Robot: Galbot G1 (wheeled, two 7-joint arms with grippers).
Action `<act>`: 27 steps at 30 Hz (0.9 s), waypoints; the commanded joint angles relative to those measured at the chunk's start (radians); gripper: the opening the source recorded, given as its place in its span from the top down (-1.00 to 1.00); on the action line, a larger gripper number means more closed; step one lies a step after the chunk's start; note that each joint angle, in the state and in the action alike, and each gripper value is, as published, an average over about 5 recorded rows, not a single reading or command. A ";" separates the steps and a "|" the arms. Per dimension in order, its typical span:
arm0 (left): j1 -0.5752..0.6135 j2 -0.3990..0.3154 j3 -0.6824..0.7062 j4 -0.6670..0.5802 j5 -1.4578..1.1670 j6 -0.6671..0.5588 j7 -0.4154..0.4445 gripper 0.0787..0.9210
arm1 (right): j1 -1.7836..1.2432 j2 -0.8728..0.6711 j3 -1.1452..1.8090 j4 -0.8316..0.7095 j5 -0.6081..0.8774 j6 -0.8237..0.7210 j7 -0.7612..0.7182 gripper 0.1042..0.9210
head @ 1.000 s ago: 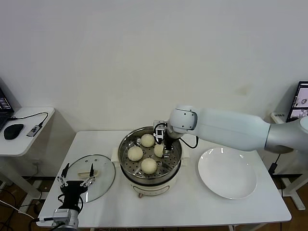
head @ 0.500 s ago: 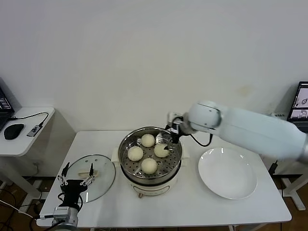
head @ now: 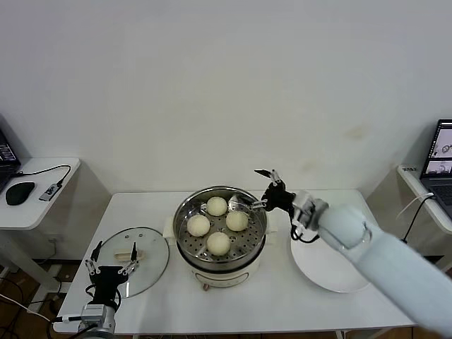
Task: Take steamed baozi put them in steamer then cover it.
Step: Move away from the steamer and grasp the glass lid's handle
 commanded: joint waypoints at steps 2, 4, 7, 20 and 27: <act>-0.007 0.000 -0.010 0.035 0.207 0.005 -0.035 -0.77 | -0.751 0.443 0.883 0.120 -0.218 0.297 -0.048 -0.76; -0.011 0.002 -0.027 0.062 0.339 -0.006 -0.037 -0.77 | -0.782 0.494 0.943 0.140 -0.223 0.296 -0.052 -0.76; 0.002 0.019 -0.069 0.101 0.568 -0.020 -0.017 -0.77 | -0.818 0.542 1.008 0.164 -0.223 0.294 -0.043 -0.76; -0.027 0.171 -0.124 0.344 1.207 -0.102 0.007 -0.77 | -0.913 0.607 1.197 0.203 -0.183 0.295 0.034 -0.76; -0.123 0.165 -0.071 0.414 1.262 -0.103 0.015 -0.77 | -0.941 0.633 1.235 0.203 -0.179 0.304 0.046 -0.76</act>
